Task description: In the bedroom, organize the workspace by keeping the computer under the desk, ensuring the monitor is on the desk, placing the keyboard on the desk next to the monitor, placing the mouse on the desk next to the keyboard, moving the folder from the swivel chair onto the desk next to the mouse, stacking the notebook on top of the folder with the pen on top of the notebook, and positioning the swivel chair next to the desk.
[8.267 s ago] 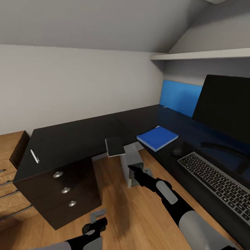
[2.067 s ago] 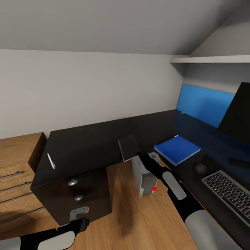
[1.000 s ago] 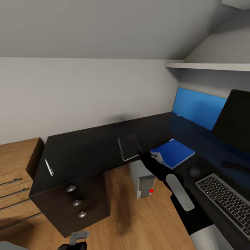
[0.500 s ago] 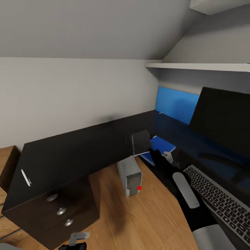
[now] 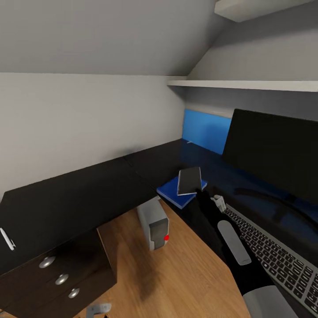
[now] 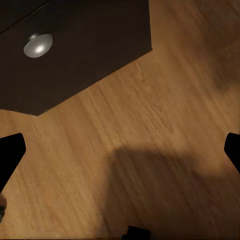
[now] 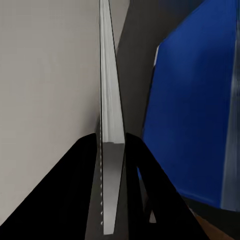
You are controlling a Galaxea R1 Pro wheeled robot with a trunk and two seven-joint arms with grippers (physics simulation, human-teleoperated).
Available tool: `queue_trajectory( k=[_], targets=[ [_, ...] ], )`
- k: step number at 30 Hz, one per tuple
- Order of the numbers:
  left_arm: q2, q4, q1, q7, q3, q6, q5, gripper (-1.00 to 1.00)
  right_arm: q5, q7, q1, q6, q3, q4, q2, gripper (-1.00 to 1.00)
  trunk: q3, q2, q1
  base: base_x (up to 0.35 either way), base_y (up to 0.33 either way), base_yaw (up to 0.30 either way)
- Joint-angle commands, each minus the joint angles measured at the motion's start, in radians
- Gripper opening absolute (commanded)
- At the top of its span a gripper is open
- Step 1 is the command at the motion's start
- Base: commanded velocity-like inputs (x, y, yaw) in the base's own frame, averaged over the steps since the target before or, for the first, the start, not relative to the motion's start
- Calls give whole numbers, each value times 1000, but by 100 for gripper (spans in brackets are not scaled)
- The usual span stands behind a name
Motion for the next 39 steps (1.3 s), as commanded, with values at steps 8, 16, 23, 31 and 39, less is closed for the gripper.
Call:
queue_trajectory(
  k=[8,16,23,31,39],
  targets=[
    [1,-3,58,3,-7,-83,2,100,-8,-13,-1,-2,1,-2,49,-100,-1,-1,0,0,0,-9],
    [-1,-4,69,4,-91,-225,1,100,-9,-11,4,0,0,-2,70,-100,-1,-1,0,0,0,0],
    [-35,-4,71,5,-123,-240,4,100,-28,-20,16,-20,-1,33,63,-100,-1,-1,0,0,0,0],
    [-55,-4,71,4,-124,-239,4,100,7,-14,18,6,0,42,70,-100,-1,-1,0,0,0,0],
    [-56,-4,71,4,-124,-238,4,100,10,-14,18,5,-2,43,70,-100,-1,-1,0,97,0,0]
  ],
)
